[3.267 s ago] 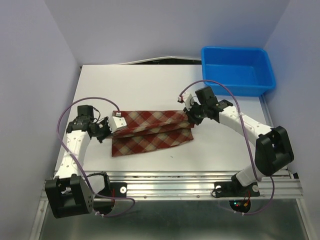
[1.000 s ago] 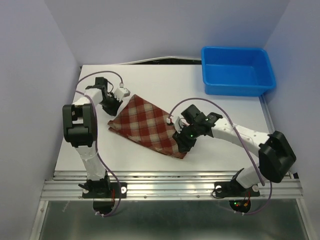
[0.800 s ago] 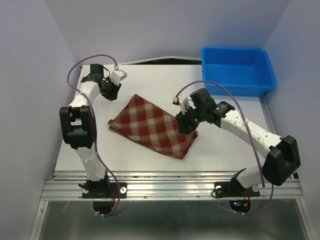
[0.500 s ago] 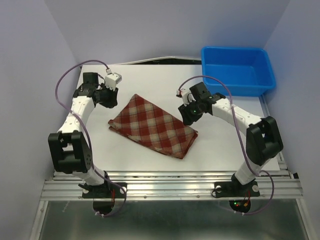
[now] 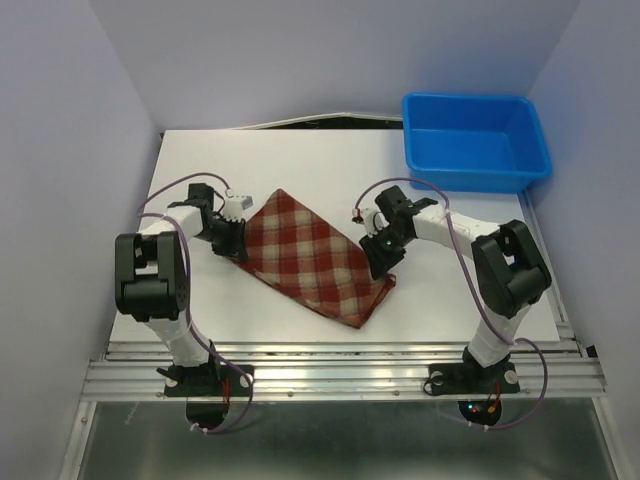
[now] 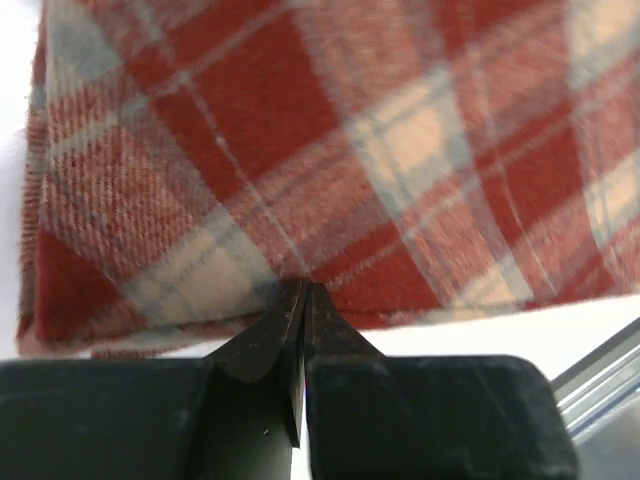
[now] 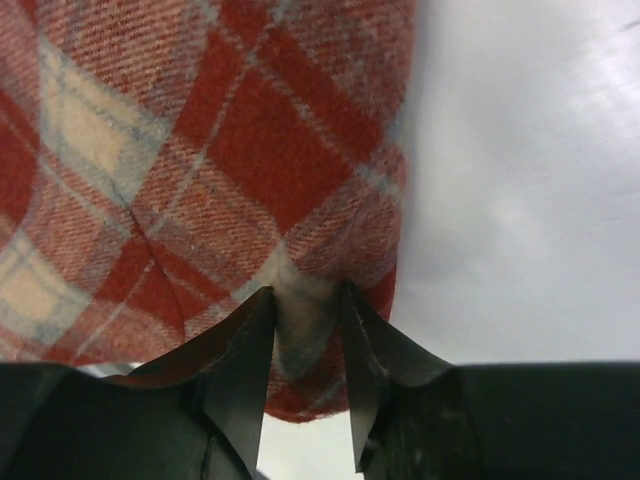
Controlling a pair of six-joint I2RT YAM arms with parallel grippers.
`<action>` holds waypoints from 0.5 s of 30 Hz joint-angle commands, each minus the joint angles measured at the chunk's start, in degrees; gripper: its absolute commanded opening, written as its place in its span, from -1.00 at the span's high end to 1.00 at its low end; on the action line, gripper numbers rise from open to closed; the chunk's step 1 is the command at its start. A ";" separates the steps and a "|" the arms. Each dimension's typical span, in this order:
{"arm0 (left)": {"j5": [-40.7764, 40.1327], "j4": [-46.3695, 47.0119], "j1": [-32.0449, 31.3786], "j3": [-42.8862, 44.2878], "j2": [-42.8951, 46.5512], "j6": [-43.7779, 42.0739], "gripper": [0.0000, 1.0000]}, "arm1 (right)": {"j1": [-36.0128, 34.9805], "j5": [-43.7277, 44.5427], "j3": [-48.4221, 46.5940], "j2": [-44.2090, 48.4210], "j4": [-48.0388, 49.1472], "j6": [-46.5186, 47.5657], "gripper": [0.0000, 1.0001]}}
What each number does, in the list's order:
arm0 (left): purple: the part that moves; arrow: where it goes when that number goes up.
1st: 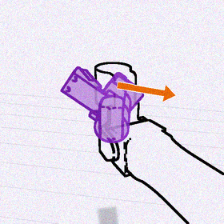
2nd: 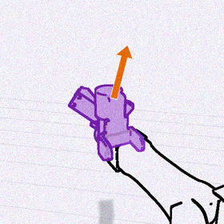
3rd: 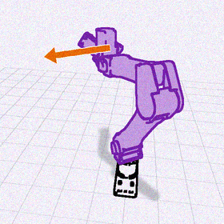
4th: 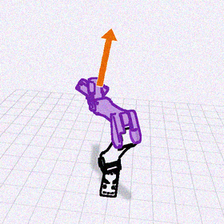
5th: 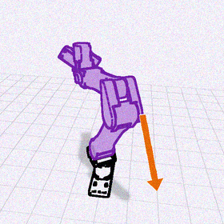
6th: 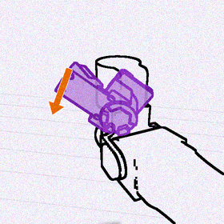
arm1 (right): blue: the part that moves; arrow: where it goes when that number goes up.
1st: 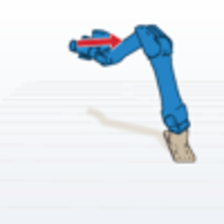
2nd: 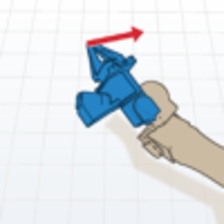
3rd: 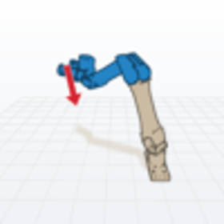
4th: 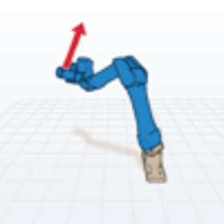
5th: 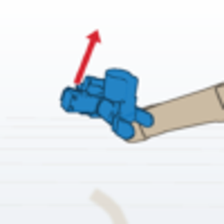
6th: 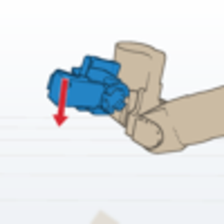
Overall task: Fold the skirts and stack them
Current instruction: Fold the skirt
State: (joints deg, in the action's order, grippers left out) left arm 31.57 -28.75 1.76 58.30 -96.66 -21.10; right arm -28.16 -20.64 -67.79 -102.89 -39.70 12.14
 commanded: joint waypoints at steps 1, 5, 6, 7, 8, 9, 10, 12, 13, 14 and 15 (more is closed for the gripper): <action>2.97 2.12 0.26 5.83 -5.01 3.17 0.81 | 0.13 -8.88 4.06 1.72 -1.17 -1.94 0.27; 1.74 2.21 0.35 15.94 -15.03 4.58 0.86 | 0.13 -14.06 5.30 1.82 -1.78 -4.05 0.36; 1.30 1.95 0.26 20.84 -18.35 4.84 0.87 | -0.48 -15.20 5.91 2.08 -1.69 -4.93 0.36; 1.12 1.60 0.26 23.76 -18.39 4.84 0.87 | -1.01 -15.74 6.18 2.34 -1.61 -5.11 0.35; 1.12 0.64 0.26 26.48 -21.52 4.67 0.87 | -1.80 -16.53 6.44 2.78 -1.00 -5.55 0.32; 1.04 0.28 0.26 31.73 -22.77 4.49 0.87 | -3.20 -18.54 6.96 3.83 -0.47 -6.77 0.22; 0.77 -0.07 0.26 34.05 -23.83 3.97 0.85 | -3.74 -19.69 7.06 4.53 0.06 -7.30 0.16; -1.15 -0.25 0.09 38.35 -24.63 2.92 0.66 | -4.26 -21.88 6.45 5.77 0.85 -7.48 0.02; -0.90 -0.34 0.17 38.99 -23.15 1.69 0.59 | -4.27 -21.20 4.96 6.29 0.77 -7.66 0.00; -0.46 -0.51 0.09 38.90 -21.48 0.29 0.44 | -4.27 -20.06 4.08 7.52 0.51 -7.57 0.00; 0.32 -0.34 0.09 38.21 -19.46 -1.12 0.39 | -4.27 -18.31 3.11 8.23 0.42 -7.57 -0.01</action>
State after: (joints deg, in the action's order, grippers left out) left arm 32.01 -28.18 1.61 94.13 -122.63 -17.85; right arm -31.79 -37.89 -61.67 -99.42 -39.81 5.87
